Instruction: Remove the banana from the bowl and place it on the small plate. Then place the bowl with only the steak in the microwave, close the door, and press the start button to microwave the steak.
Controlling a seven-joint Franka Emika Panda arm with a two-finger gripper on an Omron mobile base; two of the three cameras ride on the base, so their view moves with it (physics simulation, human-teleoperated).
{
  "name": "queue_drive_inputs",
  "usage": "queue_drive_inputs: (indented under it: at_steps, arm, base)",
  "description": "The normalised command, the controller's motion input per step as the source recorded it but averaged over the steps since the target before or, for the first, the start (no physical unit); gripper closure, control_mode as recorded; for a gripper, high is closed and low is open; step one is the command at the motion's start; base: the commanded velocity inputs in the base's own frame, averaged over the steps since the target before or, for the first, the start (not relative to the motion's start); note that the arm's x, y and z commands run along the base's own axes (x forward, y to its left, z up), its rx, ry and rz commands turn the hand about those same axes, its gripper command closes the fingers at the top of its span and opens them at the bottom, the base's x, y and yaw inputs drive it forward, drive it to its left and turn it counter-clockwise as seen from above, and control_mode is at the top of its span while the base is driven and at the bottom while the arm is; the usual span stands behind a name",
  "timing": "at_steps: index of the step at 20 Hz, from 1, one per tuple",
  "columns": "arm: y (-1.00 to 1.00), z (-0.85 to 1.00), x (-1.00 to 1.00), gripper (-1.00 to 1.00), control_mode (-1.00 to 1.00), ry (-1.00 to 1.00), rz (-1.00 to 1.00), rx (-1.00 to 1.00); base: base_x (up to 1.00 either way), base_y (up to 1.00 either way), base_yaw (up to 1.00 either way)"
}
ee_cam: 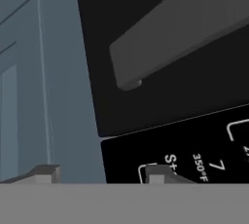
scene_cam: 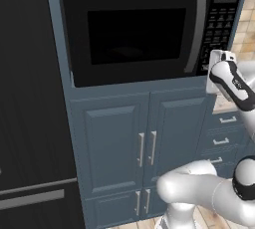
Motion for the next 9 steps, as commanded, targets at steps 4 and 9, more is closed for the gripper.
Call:
queue_drive_inputs:
  at_steps: [4,9]
  arm:
    - [0.00,-0.11,0.31,-1.00,-1.00,0.00,0.00,0.00]
    - [0.00,-0.07,0.35,-1.00,-1.00,0.00,0.00,0.00]
  base:
    - [0.00,0.00,0.00]
    - [0.00,0.00,0.00]
